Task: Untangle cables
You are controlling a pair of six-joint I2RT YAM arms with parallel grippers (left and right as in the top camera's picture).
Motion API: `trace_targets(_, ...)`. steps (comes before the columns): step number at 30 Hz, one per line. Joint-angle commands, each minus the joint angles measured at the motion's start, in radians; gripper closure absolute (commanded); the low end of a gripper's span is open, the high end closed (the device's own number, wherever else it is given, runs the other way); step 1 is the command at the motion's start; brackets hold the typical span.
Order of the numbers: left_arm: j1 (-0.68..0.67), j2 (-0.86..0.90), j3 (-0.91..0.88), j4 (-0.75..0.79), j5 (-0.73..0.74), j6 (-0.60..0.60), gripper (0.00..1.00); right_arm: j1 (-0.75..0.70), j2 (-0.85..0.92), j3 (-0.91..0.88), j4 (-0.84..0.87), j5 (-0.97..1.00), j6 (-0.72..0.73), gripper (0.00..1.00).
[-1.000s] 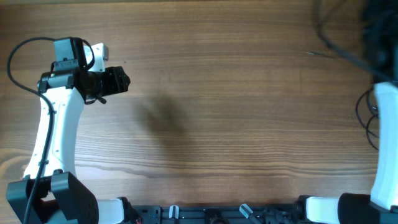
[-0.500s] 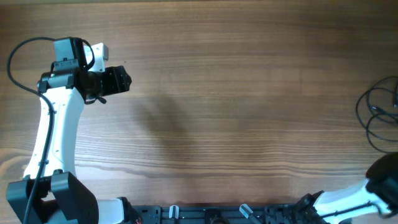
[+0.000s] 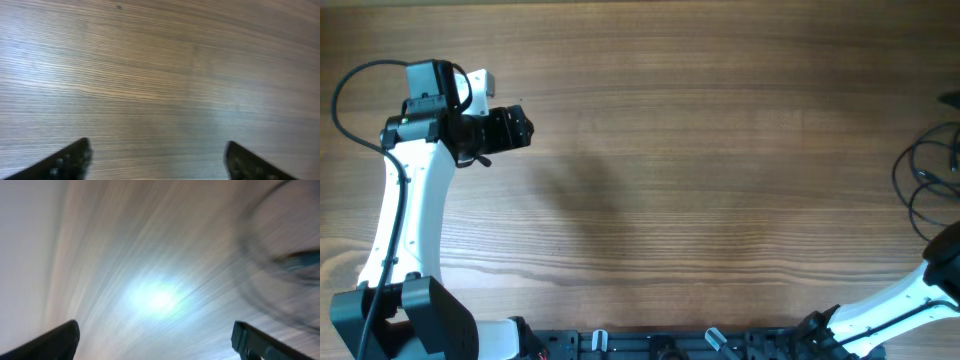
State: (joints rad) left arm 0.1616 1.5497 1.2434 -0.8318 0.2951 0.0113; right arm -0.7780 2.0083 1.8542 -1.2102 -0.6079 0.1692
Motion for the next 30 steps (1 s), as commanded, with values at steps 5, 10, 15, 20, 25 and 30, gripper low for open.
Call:
trace_targets(5,-0.003,-0.019,0.000,-0.064,0.122,0.007,0.27,0.351,-0.002,-0.002,-0.321,-0.067,-0.482,0.00)
trace_targets(10,-0.003,-0.083,0.000,-0.122,0.123,0.011,0.29,0.731,-0.048,-0.002,-0.350,0.172,-0.395,0.07)
trace_targets(15,-0.002,-0.286,0.000,-0.135,0.123,0.033,0.28,0.985,-0.250,-0.002,-0.354,0.329,-0.312,0.12)
trace_targets(20,-0.002,-0.527,0.000,-0.188,0.097,0.033,0.25,1.073,-0.549,-0.002,-0.358,0.407,-0.240,0.12)
trace_targets(25,-0.002,-0.726,0.000,-0.198,0.097,0.033,0.23,1.073,-0.916,-0.002,-0.373,0.459,-0.195,0.18)
trace_targets(30,-0.002,-0.797,0.000,-0.216,0.007,0.033,0.22,1.073,-1.288,-0.002,-0.377,0.516,-0.195,0.18)
